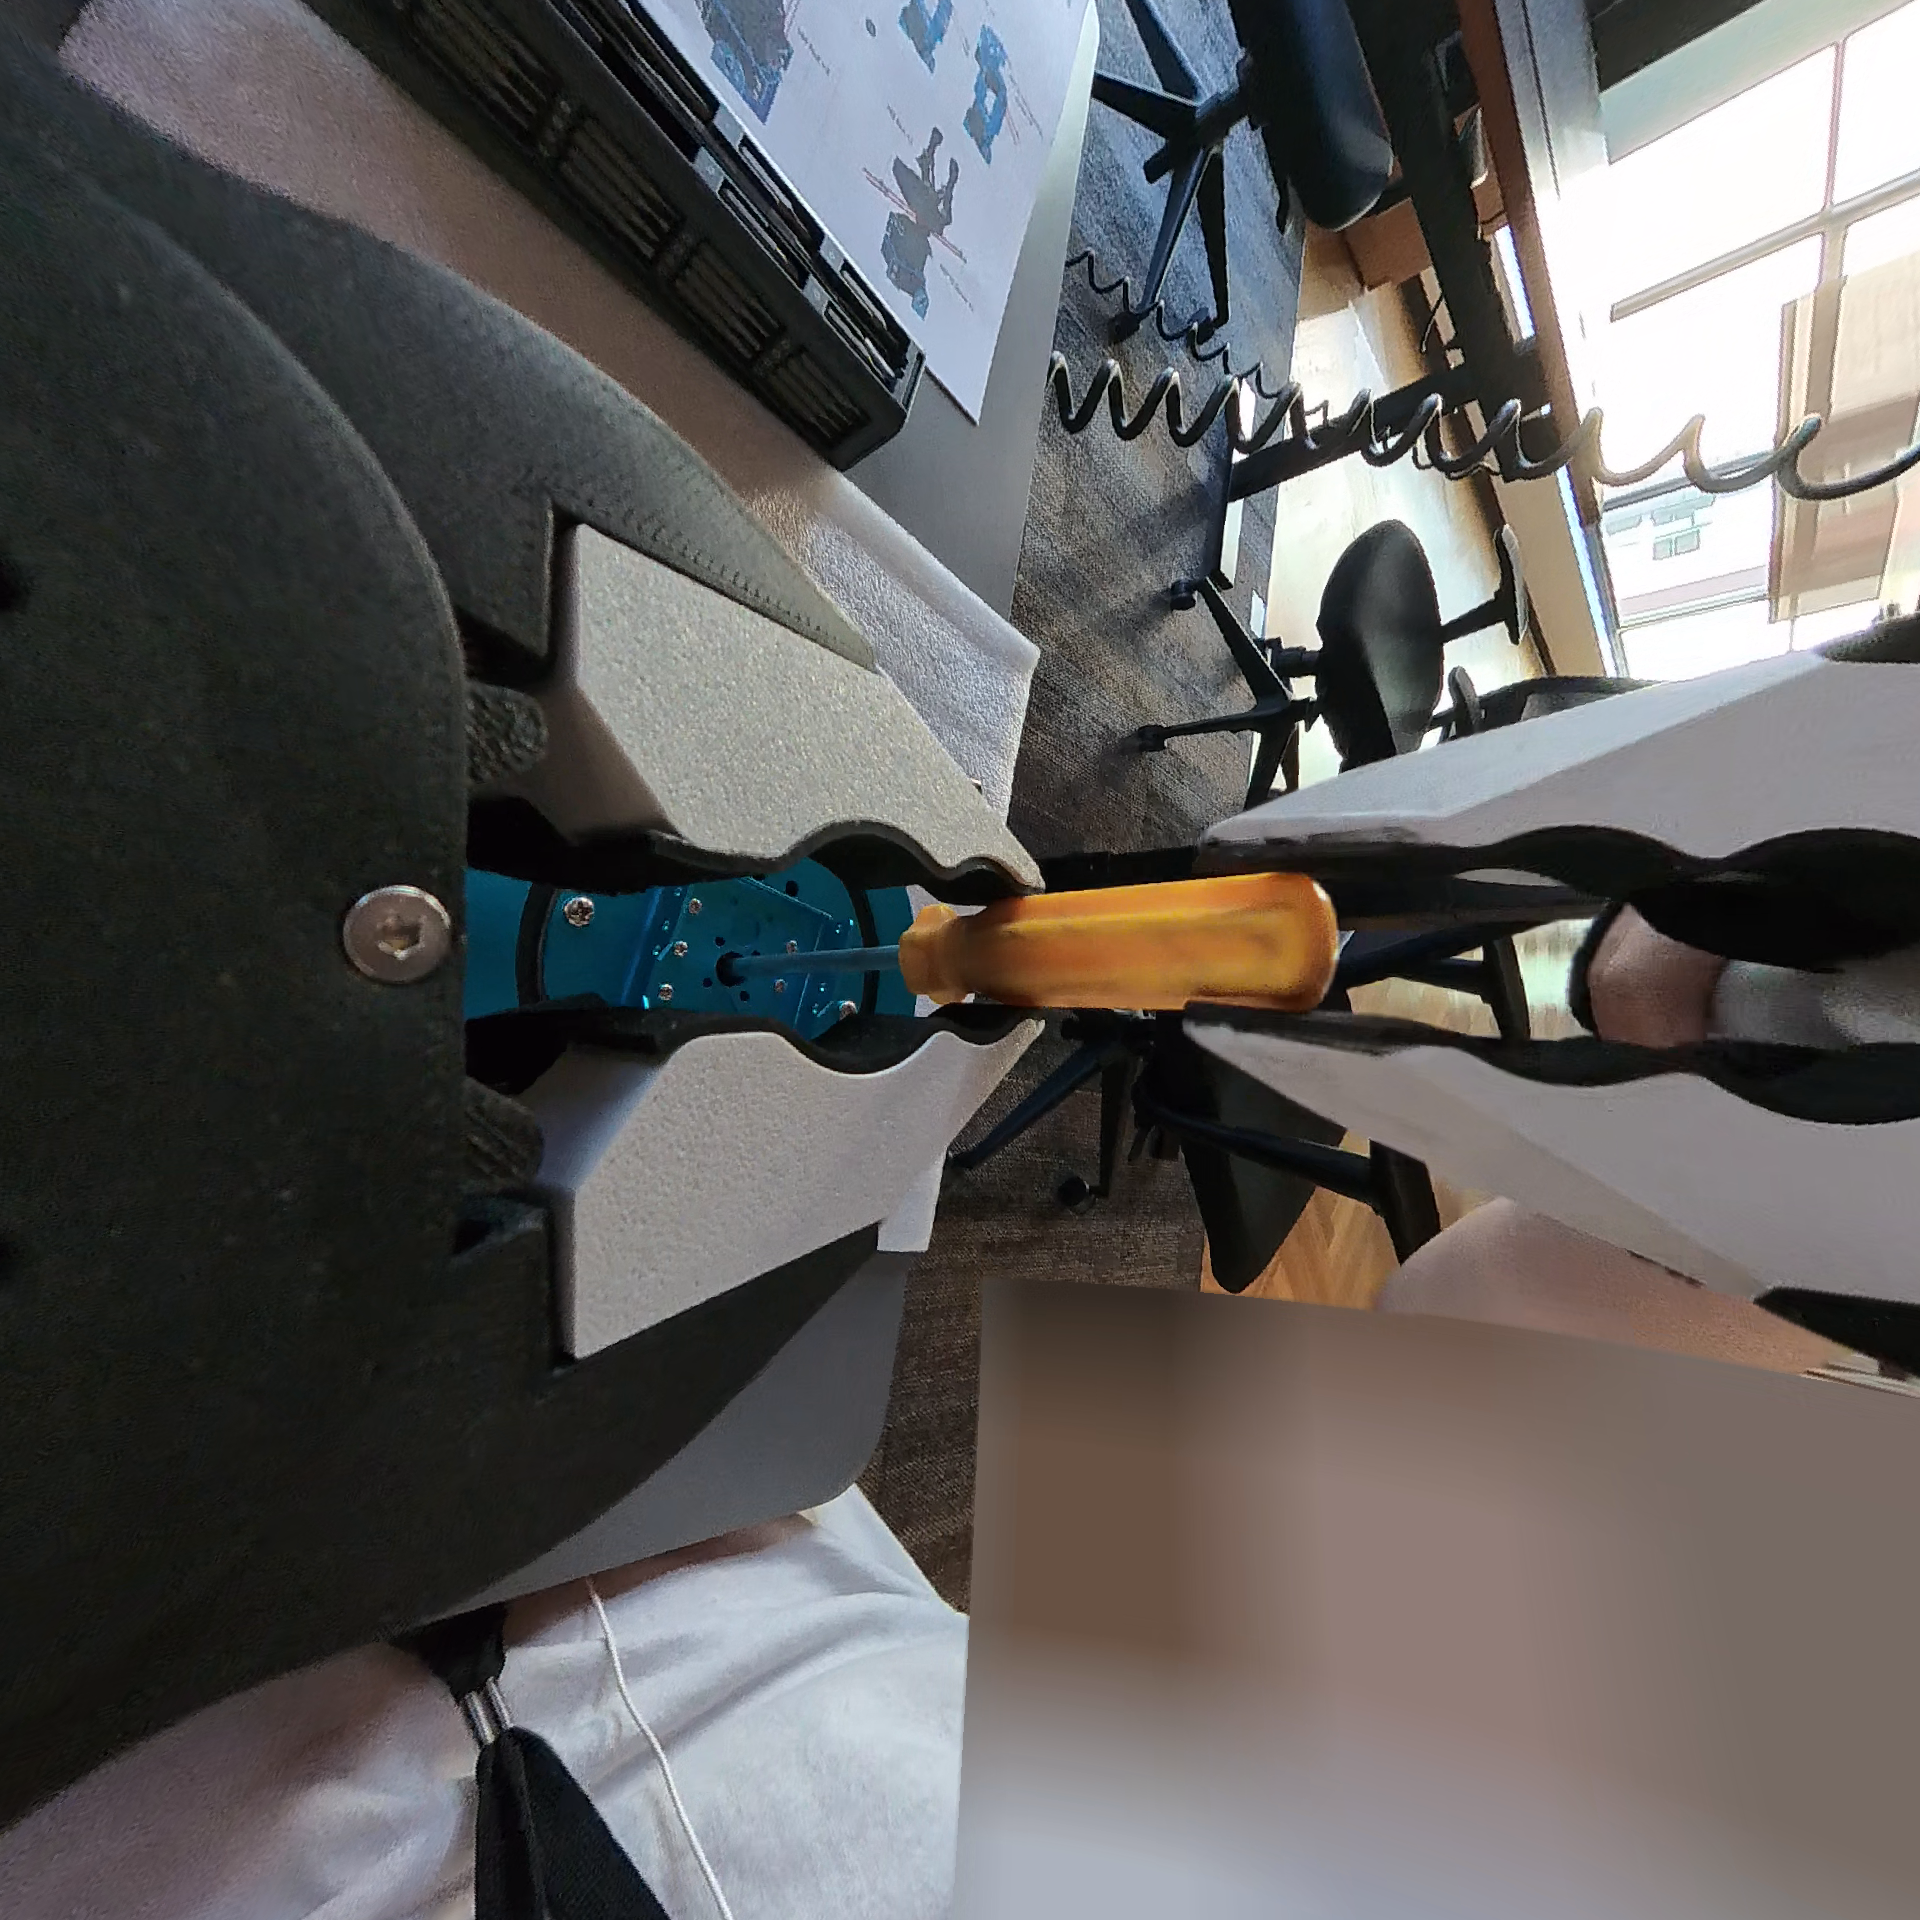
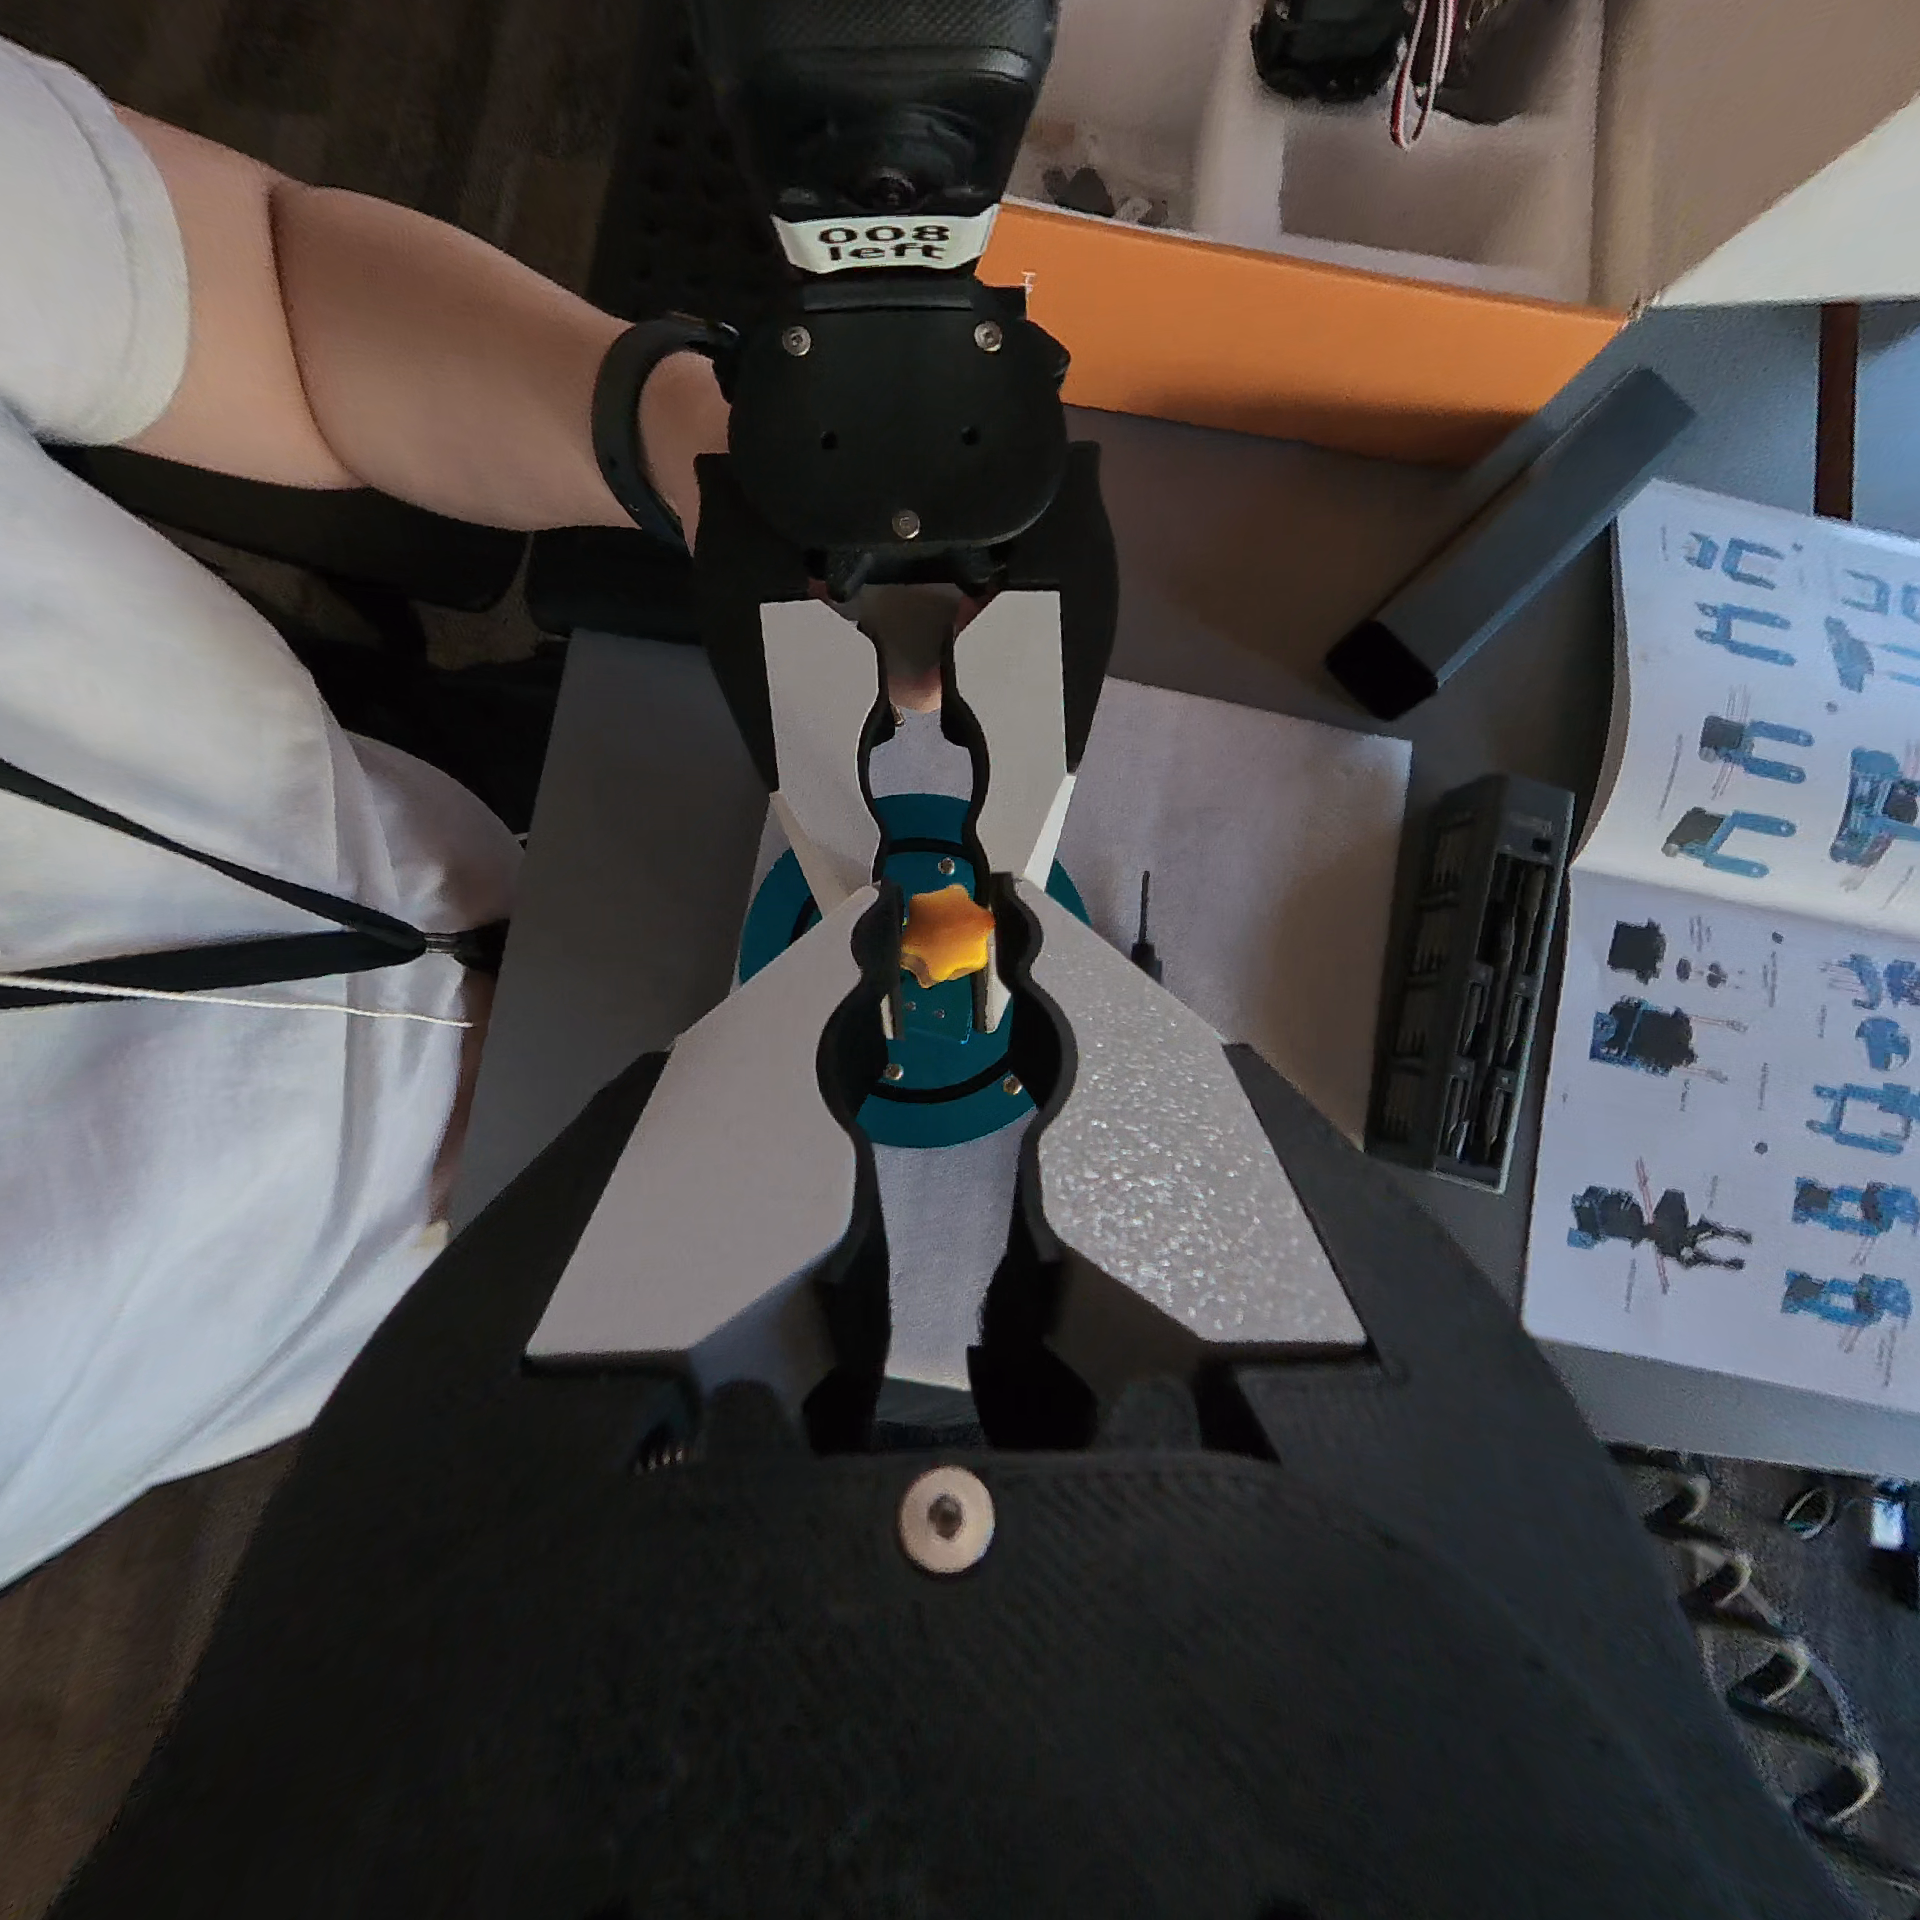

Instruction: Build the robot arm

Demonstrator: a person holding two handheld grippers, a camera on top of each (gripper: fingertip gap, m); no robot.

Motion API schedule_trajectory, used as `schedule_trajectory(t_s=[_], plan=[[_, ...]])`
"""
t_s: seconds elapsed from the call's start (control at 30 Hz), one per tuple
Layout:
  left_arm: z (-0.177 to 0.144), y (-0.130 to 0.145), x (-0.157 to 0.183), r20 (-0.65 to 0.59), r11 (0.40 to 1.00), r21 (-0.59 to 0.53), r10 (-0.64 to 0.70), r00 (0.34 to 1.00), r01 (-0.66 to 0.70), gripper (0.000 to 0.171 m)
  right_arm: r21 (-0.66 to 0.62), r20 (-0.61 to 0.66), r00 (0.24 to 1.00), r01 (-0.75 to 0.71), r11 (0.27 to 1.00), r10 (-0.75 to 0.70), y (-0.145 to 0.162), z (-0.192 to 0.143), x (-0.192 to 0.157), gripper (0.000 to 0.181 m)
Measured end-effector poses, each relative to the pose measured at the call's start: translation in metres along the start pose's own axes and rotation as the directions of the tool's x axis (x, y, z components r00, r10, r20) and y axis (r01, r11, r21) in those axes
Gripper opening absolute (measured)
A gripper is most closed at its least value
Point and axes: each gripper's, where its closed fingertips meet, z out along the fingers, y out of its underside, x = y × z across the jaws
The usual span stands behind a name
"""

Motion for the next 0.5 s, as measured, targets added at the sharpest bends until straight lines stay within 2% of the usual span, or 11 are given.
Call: schedule_trajectory(t_s=[0.13, 0.23, 0.3, 0.37, 0.5], plan=[[0.0012, 0.0001, 0.0031, -0.015, 1.000, -0.001, 0.004, 1.000, -0.004, 0.017, -0.024, -0.102, 0.982, -0.163, 0.986, 0.160, 0.0024, -0.0012, -0.0010, 0.016], [0.0012, 0.0001, 0.0059, -0.034, 1.000, 0.005, -0.002, 0.999, 0.002, 0.017, -0.028, -0.109, 0.990, -0.097, 0.995, 0.094, 0.0015, -0.0018, -0.0037, 0.015], [0.0012, 0.0002, 0.0060, -0.033, 1.000, 0.003, 0.001, 0.999, -0.001, 0.017, -0.001, -0.058, 0.996, -0.070, 0.998, 0.070, -0.0009, -0.0022, -0.0036, 0.022], [0.0006, 0.0002, 0.0060, -0.034, 1.000, 0.006, -0.004, 0.999, 0.004, 0.017, 0.010, 0.015, 0.997, -0.070, 0.998, 0.070, -0.0001, -0.0021, -0.0079, 0.019], [-0.0001, 0.0004, 0.0070, -0.037, 1.000, 0.010, -0.005, 0.999, 0.005, 0.016, 0.017, -0.034, 0.999, -0.021, 1.000, 0.021, 0.0000, -0.0017, -0.0073, 0.016]])
